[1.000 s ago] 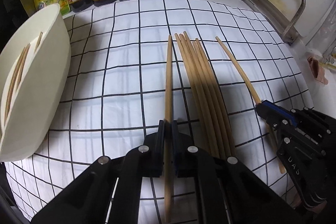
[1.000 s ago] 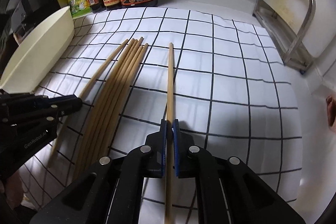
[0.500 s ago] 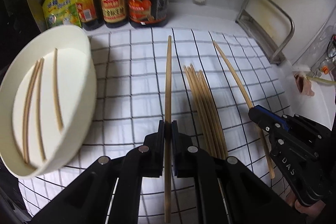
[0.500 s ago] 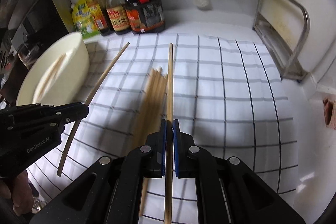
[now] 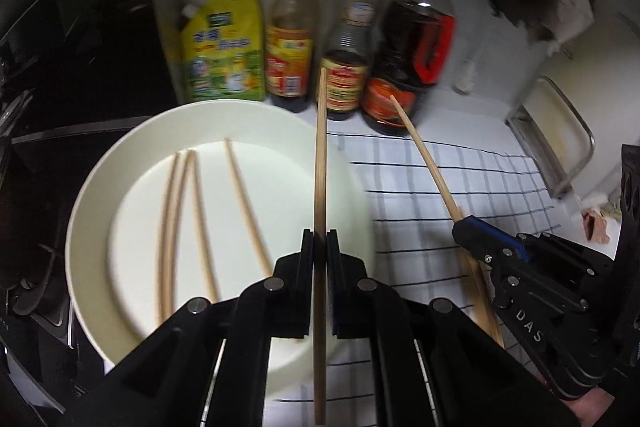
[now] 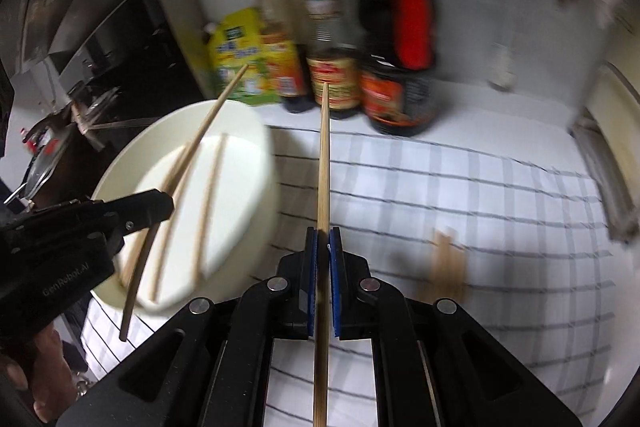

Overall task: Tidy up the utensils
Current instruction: 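Carry the chopstick in the left tool over the bowl while the right tool carries its own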

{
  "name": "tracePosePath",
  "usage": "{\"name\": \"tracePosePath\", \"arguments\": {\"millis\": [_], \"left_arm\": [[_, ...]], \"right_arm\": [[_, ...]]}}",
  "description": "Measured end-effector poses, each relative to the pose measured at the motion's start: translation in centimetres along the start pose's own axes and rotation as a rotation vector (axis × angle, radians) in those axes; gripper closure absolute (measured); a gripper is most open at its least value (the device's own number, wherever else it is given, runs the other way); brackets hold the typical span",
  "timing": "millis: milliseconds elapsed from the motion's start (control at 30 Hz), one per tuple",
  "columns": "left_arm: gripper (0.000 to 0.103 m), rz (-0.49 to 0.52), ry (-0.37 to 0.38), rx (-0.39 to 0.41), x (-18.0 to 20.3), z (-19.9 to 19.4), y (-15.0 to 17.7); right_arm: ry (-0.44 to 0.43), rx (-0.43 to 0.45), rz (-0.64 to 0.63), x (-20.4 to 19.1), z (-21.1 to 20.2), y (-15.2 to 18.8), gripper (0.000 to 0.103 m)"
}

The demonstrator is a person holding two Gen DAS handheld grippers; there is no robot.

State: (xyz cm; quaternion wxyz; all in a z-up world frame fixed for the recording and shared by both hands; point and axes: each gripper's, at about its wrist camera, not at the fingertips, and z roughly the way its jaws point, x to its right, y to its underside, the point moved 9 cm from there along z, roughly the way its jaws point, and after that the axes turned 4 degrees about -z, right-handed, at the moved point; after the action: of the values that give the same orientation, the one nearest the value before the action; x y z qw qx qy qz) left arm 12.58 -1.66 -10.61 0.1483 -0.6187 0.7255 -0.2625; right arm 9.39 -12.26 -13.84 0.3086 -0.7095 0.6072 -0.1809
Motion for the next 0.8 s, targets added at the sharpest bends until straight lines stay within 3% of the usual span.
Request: {"name": "tracePosePath", "arguments": {"millis": [400,800], "left_arm": [[0.096,-0.090,-0.101,-0.022,-11.0,1.2,-0.5],[0.096,-0.109,-0.120,-0.103,-13.9,3.9,1.4]], "right_arm": [[-0.112,-0.081,-0.069,-10.6,7.4,-3.3,0.097],[-0.102,-0.172,-0.049,-12.3,11.1,-1.8,0.097]]}}
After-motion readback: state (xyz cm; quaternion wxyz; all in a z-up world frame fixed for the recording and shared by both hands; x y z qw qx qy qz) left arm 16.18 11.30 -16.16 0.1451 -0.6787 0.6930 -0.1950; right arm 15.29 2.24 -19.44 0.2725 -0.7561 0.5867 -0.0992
